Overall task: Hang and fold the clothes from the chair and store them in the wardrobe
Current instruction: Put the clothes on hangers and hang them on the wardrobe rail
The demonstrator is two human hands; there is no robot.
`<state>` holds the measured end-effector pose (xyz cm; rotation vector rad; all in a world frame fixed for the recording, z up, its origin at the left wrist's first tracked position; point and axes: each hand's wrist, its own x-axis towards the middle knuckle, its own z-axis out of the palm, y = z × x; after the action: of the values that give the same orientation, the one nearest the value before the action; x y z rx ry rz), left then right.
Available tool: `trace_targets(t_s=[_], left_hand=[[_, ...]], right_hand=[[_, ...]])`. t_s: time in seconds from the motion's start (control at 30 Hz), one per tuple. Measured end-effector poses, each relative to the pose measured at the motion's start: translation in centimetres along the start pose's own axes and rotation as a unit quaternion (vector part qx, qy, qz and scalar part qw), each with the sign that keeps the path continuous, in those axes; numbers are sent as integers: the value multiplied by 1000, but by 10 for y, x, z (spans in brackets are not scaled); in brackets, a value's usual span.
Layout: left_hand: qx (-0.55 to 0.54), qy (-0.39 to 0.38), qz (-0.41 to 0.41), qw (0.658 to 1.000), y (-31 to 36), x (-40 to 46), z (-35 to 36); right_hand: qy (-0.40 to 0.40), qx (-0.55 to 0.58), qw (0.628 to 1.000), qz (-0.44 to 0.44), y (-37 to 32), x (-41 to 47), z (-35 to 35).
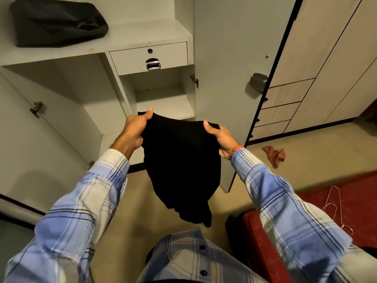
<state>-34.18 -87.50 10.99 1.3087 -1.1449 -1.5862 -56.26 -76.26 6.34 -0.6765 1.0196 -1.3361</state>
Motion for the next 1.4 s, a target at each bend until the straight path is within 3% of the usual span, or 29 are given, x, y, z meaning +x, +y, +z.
trace_targets(t_s=[0.1, 0.13, 0.2, 0.27, 0.47, 0.67, 0.73, 0.83, 0.93, 1.07, 1.2, 1.33, 1.4], left_hand=[[-147, -194, -2, 970, -3, -9, -14], [-120, -239, -16, 963, -10, -9, -17], [66, -266, -25, 961, -33, -9, -21], [201, -249, -21, 947, -55, -9, -17], [56, -126, 13, 990, -59, -9, -10], [180, -51, 106, 977, -49, -7, -2], [169, -52, 103, 979, -46, -7, -1], [85, -68, 79, 991, -35, -14, 5], [-11, -52, 77, 996, -17, -16, 13], [34, -36, 84, 995, -5, -11, 14], [72, -34, 42, 996, -14, -5, 2], [106, -41, -12, 993, -15, -4, -4], [51, -78, -19, 996, -8, -6, -10]], right_hand=[[18, 61, 998, -10, -4, 5, 6], [28, 59, 998, -14, -5, 7, 7], [47, 43, 998, -17, -5, 11, 6], [62, 12, 998, -14, -5, 11, 2], [81, -164, 983, 12, -4, 4, -25], [72, -300, 951, 11, -18, 1, -33], [53, -291, 955, -4, -26, 0, -31], [51, -140, 987, -62, -38, -4, -28], [-32, -24, 997, -59, -30, -5, -23], [-30, -159, 987, 4, 2, 3, -25], [17, -84, 996, -25, 4, 0, -25], [22, -97, 995, -30, 0, 0, -18], [20, -83, 996, -33, -3, 0, -13]])
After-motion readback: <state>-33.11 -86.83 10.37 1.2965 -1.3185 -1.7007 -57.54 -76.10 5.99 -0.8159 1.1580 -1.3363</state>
